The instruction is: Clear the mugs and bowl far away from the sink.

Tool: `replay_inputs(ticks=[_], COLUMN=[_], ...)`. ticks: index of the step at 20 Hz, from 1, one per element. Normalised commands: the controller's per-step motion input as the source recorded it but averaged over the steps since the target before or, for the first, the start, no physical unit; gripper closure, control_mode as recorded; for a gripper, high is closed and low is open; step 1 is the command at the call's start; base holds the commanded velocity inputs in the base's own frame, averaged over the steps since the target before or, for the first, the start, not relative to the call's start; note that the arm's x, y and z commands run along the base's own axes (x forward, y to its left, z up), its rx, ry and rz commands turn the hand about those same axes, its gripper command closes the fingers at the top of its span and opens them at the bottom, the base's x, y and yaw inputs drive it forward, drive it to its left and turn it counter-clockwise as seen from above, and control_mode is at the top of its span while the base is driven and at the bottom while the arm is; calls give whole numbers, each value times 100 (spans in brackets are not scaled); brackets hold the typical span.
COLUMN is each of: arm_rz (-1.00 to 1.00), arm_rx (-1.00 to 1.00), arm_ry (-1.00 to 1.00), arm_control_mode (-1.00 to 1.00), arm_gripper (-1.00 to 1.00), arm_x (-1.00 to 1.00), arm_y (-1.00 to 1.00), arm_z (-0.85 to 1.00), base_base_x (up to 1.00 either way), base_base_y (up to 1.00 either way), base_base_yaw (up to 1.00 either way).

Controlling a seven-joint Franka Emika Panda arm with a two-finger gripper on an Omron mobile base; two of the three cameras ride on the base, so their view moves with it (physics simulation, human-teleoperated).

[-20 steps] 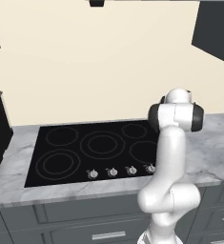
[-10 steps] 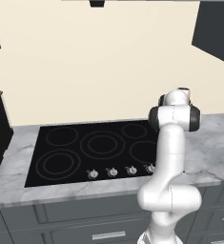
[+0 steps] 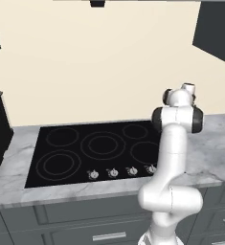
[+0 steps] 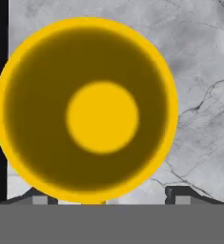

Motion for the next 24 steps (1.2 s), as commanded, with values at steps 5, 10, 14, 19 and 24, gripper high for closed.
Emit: replay_inputs(ticks=[5, 10, 14, 19, 24], arm_rz=[0, 0, 0, 0, -5], arm_rx=[11, 3, -1, -7, -11], arm_ry=[0, 0, -4, -9, -1], arm_control_mode=[-100, -100, -100, -100, -100], arm_gripper=[-100, -100, -100, -100, -100], arm_x=[-33, -53, -70, -94, -67], arm_y=[0, 1, 20, 44, 57], arm_z=[50, 57, 29, 26, 40], base_base_x=[0, 0, 0, 0, 0], base_base_y=[0, 0, 0, 0, 0], base_base_yaw=[0, 0, 0, 0, 0])
